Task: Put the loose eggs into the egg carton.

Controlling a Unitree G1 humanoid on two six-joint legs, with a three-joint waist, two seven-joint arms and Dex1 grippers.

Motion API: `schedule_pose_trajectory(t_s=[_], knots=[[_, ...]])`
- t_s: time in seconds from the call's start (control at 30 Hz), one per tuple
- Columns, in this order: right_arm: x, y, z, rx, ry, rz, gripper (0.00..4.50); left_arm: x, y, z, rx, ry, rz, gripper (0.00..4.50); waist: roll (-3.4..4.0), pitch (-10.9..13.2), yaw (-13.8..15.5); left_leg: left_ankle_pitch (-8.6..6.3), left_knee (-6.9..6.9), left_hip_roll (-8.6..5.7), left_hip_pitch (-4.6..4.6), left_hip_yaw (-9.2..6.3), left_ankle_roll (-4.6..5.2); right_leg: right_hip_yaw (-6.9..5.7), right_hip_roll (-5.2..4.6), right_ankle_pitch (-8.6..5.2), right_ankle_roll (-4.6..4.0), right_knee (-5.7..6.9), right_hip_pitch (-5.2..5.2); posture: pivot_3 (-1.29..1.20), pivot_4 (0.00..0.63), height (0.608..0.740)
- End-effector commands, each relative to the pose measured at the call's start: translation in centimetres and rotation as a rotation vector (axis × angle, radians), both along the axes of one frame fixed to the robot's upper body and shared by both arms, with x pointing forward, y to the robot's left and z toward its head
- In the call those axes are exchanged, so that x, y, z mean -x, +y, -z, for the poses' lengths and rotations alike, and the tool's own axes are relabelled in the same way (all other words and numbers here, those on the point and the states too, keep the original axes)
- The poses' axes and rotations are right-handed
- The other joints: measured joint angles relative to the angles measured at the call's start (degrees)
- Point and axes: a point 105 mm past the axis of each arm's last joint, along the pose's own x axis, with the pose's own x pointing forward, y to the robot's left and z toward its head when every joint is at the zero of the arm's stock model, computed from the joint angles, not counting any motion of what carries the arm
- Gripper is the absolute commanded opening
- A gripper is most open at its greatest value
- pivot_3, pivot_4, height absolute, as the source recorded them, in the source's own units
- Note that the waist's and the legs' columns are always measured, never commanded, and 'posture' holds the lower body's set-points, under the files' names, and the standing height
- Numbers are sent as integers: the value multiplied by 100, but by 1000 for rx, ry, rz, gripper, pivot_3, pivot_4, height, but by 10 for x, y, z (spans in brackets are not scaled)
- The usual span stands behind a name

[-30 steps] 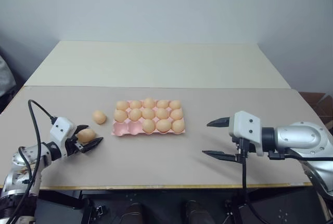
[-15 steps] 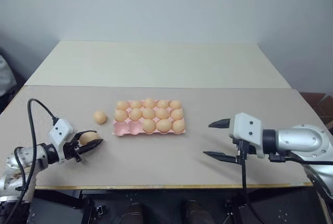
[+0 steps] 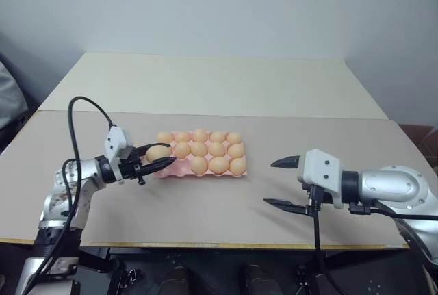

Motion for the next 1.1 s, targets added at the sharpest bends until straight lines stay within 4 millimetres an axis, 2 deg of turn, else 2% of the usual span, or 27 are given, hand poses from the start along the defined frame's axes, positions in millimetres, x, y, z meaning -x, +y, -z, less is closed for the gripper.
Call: schedule_pose_trajectory(t_s=[0.03,0.23,0.27,0.33,0.5,0.73,0.97,1.1], knots=[[2,-1,-10,4,-59,12,4500,-5,-2,-4,-10,-42,30,1805,0,0,-1,0,0,0,0,0,0,1,0,0,1,0,0,0,150,740],[7,2,-13,-11,-67,3,4500,-7,-15,3,0,-24,107,1805,-1,0,9,1,2,-2,0,-3,1,1,0,1,3,1,2,0,150,740],[7,2,-13,-15,-67,2,4500,-8,-18,3,10,-26,113,2358,-1,0,11,1,3,-3,0,-3,1,1,-1,2,4,1,3,0,150,740],[7,2,-13,-17,-66,2,4500,-10,-20,5,7,-36,106,2776,-1,-1,9,1,4,-4,-2,-3,1,2,-1,2,5,0,3,0,150,740],[6,2,-13,-20,-66,3,4500,-13,-21,3,3,-60,107,4369,-2,-1,6,2,5,-3,-2,-6,3,2,1,3,6,2,3,0,150,740],[8,2,-14,-21,-65,-3,4500,0,-1,-13,-17,-111,82,4442,-2,-1,-34,2,5,-4,-2,-6,3,3,1,4,7,2,3,0,150,740],[17,6,-25,-55,-62,-62,4500,30,38,-19,-90,-127,-80,4442,-2,-2,-103,1,5,-2,2,-7,4,3,-2,0,5,2,3,0,150,740],[16,7,-25,-52,-63,-78,4500,46,68,-21,-110,-114,-231,4442,-3,-2,-114,1,5,-1,4,-6,3,3,-5,-16,-20,1,3,0,150,740]])
